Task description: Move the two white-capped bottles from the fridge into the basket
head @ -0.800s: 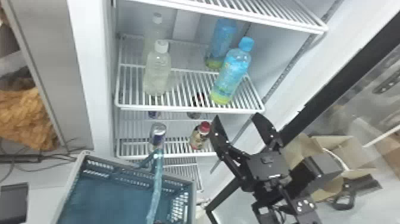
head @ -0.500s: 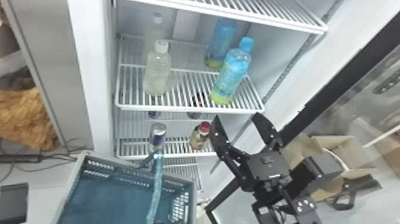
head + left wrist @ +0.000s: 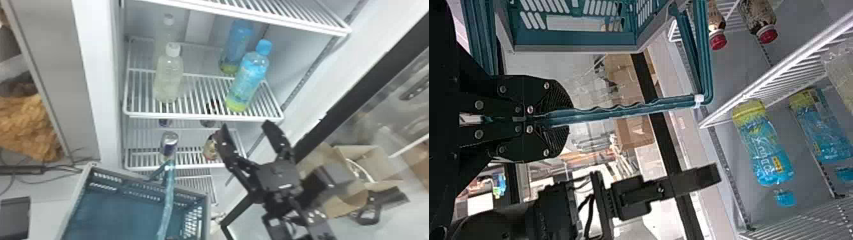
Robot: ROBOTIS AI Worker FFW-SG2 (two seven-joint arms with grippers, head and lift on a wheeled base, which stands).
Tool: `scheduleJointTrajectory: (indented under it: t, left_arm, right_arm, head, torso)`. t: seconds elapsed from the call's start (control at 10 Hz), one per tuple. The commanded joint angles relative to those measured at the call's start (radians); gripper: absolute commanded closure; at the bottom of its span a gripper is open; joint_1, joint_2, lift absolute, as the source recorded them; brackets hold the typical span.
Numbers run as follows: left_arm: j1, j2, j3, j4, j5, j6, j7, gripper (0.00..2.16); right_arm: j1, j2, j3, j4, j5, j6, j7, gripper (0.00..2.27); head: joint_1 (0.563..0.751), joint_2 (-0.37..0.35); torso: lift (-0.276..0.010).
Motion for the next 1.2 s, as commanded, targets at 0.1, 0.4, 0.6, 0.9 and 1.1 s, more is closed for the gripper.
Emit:
scheduleJointTrajectory:
  t: [0.1, 0.4, 0.6, 0.9, 1.1]
  left_arm:
    - [-0.010, 0.003, -0.006, 0.001, 0.002, 0.000, 0.000, 1.19]
    - [-0.012, 0.002, -0.004, -0.001, 0.002, 0.000, 0.000, 1.19]
    - [-0.017, 0.003, -0.010, 0.001, 0.002, 0.000, 0.000, 1.19]
    - [-0.020, 0.003, -0.012, 0.001, 0.004, 0.000, 0.002, 1.19]
    - [-0.020, 0.005, -0.012, 0.001, 0.004, 0.000, 0.002, 1.19]
  right_arm:
    - [-0.139, -0.041, 0.097, 0.134, 0.003, -0.015, 0.003, 0.17]
    - [-0.267, -0.042, 0.131, 0.271, 0.029, -0.039, 0.003, 0.13]
    - [-0.338, -0.044, 0.143, 0.343, 0.035, -0.052, 0.015, 0.09]
    - [-0.434, -0.044, 0.153, 0.441, 0.031, -0.079, 0.053, 0.09]
    - [-0.495, -0.042, 0.171, 0.505, 0.019, -0.106, 0.062, 0.08]
  head:
    - [0.695, -0.350]
    - [0.695, -0.330]
    - [0.695, -0.304]
    - [0.695, -0.284]
    - [0.695, -0.269]
  torso:
    - [0.000]
    - [0.000]
    - [0.000]
    - [0.000]
    - [0.000]
